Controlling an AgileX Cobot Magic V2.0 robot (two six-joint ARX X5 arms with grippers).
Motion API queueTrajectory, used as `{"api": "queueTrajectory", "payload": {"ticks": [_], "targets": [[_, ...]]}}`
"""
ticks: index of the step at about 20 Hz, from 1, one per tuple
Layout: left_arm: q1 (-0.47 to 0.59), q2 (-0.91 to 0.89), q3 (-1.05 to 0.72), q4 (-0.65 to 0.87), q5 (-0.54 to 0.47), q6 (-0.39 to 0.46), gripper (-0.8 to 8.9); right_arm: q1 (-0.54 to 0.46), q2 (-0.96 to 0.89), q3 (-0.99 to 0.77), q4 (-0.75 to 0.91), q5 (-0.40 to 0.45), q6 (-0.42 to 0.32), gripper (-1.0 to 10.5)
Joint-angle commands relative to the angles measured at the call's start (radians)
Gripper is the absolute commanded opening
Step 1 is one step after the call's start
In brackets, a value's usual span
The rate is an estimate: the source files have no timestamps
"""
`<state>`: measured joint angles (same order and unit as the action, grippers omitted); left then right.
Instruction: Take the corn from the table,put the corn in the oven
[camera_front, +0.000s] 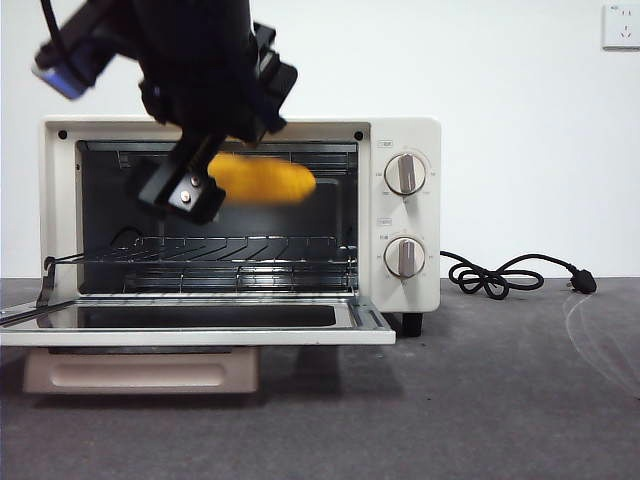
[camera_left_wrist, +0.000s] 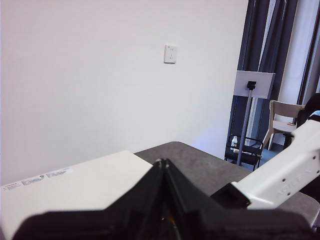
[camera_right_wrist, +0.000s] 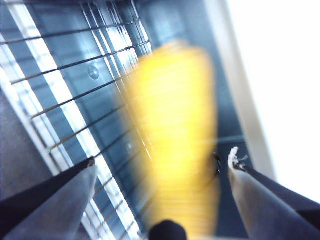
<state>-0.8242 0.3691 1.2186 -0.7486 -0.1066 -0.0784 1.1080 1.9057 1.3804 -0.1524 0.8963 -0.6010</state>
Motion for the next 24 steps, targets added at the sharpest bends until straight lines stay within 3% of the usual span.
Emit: {"api": "queueTrajectory", "payload": {"ticks": [1,10,18,21,24], "targets": [[-0.002,0.0,0.002,0.002,-0.003,0.012,-0.06,0.016,-0.032,0.003,-0.043,0.01,0.064,4.4],[-0.002,0.005,0.002,0.002,-0.028,0.012,-0.06,0.067,-0.16,0.003,-0.274,-0.029,0.254,4.4],[-0.002,0.025,0.002,-0.004,-0.058,0.012,-0.06,0.113,-0.329,0.003,-0.382,-0.025,0.336,4.4],[-0.002,0.061,0.002,-0.049,-0.148,0.012,-0.06,0.134,-0.413,0.003,-0.425,-0.024,0.368,4.1],[-0.002,0.126,0.002,-0.148,-0.272,0.012,-0.06,0.151,-0.508,0.003,-0.479,-0.029,0.399,2.3]]}}
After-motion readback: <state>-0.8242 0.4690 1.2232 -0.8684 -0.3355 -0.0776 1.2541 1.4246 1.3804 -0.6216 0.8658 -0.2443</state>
